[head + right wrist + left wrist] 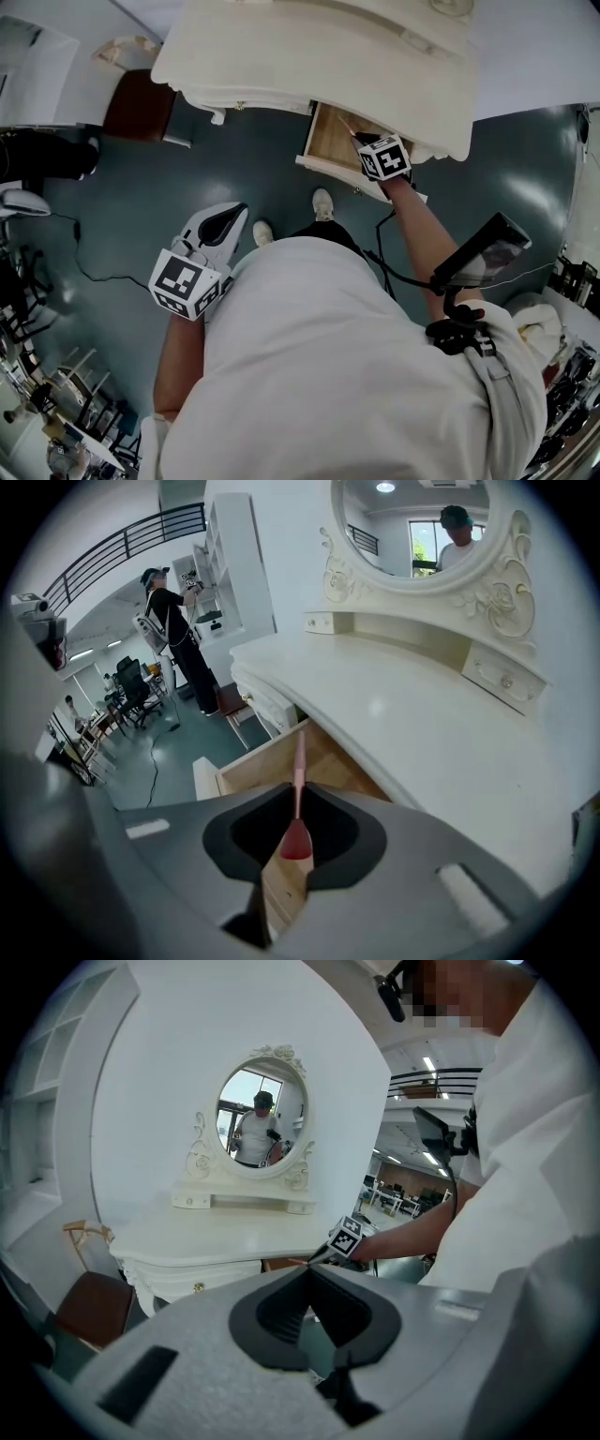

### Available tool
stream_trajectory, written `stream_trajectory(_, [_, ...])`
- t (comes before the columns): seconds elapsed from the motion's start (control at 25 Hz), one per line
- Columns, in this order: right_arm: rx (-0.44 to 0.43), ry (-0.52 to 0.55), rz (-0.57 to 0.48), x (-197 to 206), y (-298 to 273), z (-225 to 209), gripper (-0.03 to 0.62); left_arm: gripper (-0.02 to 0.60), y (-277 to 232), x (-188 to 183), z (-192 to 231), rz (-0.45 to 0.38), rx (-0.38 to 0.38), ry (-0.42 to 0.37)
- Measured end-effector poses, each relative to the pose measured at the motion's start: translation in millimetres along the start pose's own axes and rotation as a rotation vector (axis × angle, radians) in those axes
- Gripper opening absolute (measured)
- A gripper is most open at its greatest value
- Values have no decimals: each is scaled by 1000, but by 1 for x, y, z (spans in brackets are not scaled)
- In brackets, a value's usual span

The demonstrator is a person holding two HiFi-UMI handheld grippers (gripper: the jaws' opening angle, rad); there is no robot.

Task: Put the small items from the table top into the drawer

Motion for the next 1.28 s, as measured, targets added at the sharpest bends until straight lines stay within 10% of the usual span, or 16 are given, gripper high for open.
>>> stream_trajectory(1.28, [-152, 229, 263, 18, -118, -5, 46, 2, -20, -6, -2, 63, -186, 151])
Point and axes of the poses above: the fingertips, and each gripper's own axes: y backward along the fingers, z to its left, x out of its underside, the point moved 6 cm from there along y, backward along the fingers, and after that the axes turned 5 degrees about -y, right-handed, at the moved point
